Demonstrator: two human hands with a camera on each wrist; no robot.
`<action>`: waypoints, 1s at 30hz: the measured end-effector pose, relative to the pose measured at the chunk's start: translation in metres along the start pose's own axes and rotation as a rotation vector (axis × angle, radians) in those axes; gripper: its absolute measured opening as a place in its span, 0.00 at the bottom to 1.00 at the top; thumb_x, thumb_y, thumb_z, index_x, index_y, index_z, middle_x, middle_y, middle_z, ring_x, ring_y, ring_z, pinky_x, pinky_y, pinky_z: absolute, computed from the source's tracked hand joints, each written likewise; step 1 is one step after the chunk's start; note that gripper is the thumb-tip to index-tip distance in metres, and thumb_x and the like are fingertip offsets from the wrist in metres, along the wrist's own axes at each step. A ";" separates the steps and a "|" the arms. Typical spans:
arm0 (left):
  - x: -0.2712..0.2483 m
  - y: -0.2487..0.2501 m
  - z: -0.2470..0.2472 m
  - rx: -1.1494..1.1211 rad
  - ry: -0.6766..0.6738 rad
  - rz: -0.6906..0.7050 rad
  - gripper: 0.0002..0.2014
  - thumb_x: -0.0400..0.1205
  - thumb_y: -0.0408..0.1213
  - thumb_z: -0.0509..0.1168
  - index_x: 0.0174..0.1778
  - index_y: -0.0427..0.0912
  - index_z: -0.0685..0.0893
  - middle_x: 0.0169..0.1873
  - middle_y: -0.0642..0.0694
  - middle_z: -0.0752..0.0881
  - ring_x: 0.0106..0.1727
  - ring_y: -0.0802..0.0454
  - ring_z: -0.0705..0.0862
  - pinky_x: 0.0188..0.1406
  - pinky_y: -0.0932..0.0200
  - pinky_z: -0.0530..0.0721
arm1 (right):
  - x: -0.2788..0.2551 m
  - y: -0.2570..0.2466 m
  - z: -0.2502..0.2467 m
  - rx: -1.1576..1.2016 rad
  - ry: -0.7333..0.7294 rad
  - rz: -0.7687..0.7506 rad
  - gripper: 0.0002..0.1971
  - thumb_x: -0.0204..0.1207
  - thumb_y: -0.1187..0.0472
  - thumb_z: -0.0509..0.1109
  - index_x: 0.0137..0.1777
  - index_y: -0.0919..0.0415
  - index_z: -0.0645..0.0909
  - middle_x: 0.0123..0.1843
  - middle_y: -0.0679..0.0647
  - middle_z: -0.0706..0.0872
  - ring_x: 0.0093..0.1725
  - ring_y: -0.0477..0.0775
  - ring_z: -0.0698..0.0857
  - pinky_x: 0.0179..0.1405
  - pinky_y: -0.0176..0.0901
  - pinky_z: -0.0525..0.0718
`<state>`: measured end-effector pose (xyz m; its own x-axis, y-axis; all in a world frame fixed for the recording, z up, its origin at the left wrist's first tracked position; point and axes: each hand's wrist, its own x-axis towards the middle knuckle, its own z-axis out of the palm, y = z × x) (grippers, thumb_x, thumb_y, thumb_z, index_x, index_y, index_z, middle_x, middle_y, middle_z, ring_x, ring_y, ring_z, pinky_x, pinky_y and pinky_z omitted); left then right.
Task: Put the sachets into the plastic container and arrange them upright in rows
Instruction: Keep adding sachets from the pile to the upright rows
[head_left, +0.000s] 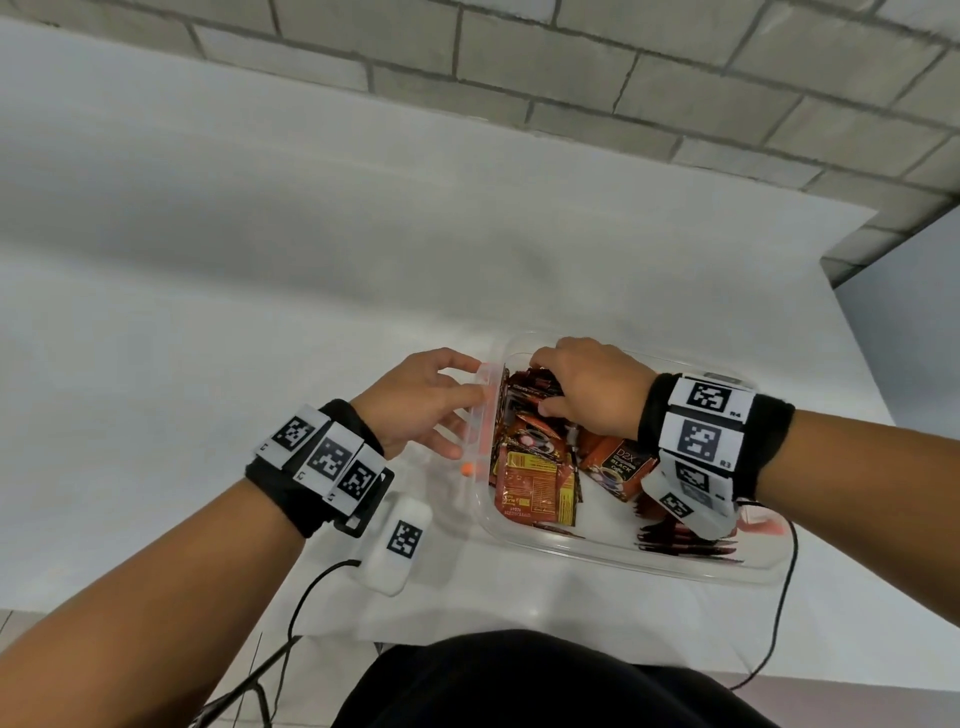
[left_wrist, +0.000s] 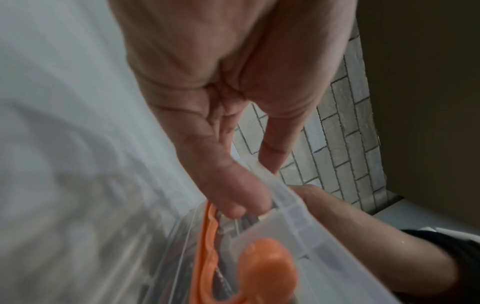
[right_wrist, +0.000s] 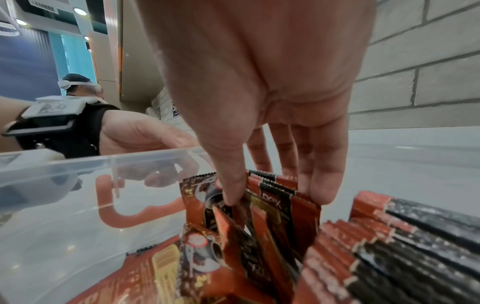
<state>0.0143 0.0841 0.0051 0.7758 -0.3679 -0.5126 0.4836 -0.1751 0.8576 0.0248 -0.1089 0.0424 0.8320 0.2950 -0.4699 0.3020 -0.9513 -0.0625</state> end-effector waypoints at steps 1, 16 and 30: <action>0.001 0.000 0.000 -0.003 -0.002 0.001 0.17 0.80 0.35 0.70 0.64 0.43 0.79 0.38 0.44 0.87 0.32 0.50 0.86 0.24 0.57 0.85 | 0.000 0.001 0.000 0.001 -0.005 0.001 0.21 0.80 0.53 0.68 0.68 0.62 0.74 0.57 0.59 0.79 0.54 0.60 0.80 0.49 0.50 0.80; 0.004 -0.005 -0.003 -0.013 -0.011 0.009 0.17 0.80 0.37 0.70 0.64 0.44 0.79 0.43 0.39 0.87 0.36 0.47 0.85 0.22 0.57 0.84 | 0.000 0.009 -0.005 0.056 -0.045 -0.057 0.32 0.77 0.50 0.71 0.79 0.55 0.64 0.65 0.58 0.77 0.62 0.58 0.77 0.59 0.49 0.78; 0.008 -0.009 -0.003 0.027 0.002 0.025 0.17 0.80 0.39 0.70 0.64 0.47 0.79 0.40 0.43 0.88 0.35 0.49 0.85 0.23 0.57 0.82 | 0.006 0.002 0.009 -0.387 0.082 -0.119 0.25 0.77 0.58 0.65 0.73 0.58 0.66 0.59 0.56 0.79 0.57 0.58 0.77 0.40 0.45 0.67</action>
<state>0.0175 0.0858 -0.0063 0.7885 -0.3705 -0.4910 0.4528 -0.1906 0.8710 0.0262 -0.1101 0.0315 0.8102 0.4220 -0.4067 0.5382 -0.8105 0.2312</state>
